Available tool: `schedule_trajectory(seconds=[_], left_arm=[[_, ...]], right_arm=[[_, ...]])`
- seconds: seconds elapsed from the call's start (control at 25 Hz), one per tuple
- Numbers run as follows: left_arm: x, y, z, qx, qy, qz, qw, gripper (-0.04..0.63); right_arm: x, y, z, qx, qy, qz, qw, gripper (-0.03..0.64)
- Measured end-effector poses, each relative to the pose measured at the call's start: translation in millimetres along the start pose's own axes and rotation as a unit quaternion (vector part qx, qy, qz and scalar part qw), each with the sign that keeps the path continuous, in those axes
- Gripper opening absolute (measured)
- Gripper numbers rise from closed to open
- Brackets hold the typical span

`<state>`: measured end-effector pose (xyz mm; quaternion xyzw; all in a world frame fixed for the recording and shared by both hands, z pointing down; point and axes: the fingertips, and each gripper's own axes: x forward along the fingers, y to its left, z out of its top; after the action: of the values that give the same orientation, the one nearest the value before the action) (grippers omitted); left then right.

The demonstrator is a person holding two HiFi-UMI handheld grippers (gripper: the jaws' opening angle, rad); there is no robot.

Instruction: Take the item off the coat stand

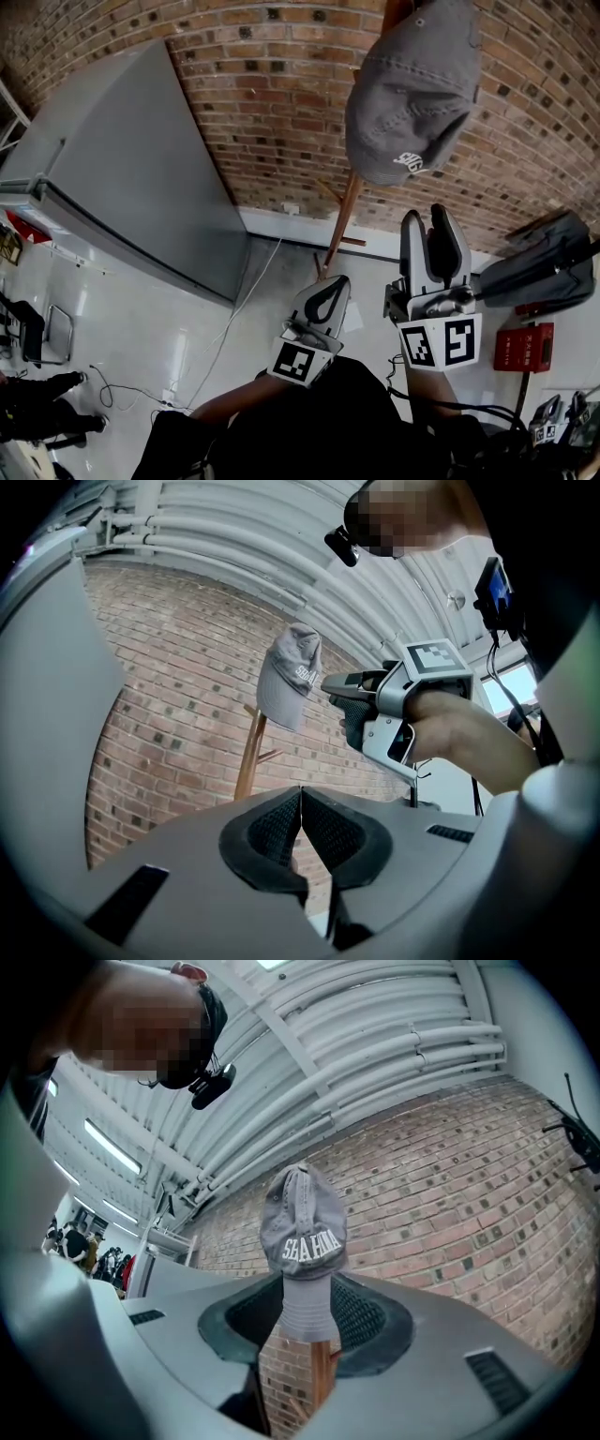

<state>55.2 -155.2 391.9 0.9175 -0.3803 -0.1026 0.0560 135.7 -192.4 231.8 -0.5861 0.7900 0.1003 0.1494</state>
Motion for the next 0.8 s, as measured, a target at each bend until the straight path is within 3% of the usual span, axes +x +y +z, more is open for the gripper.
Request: schedule_trajectory(seconds=[0.8], left_arm=[[-18.8,15.1,3.7,-0.001,-0.013,0.034,0.9993,0.017]], right_arm=[[29.5,-4.3,22.9,0.005,-0.02,0.02,1.0,0.183]])
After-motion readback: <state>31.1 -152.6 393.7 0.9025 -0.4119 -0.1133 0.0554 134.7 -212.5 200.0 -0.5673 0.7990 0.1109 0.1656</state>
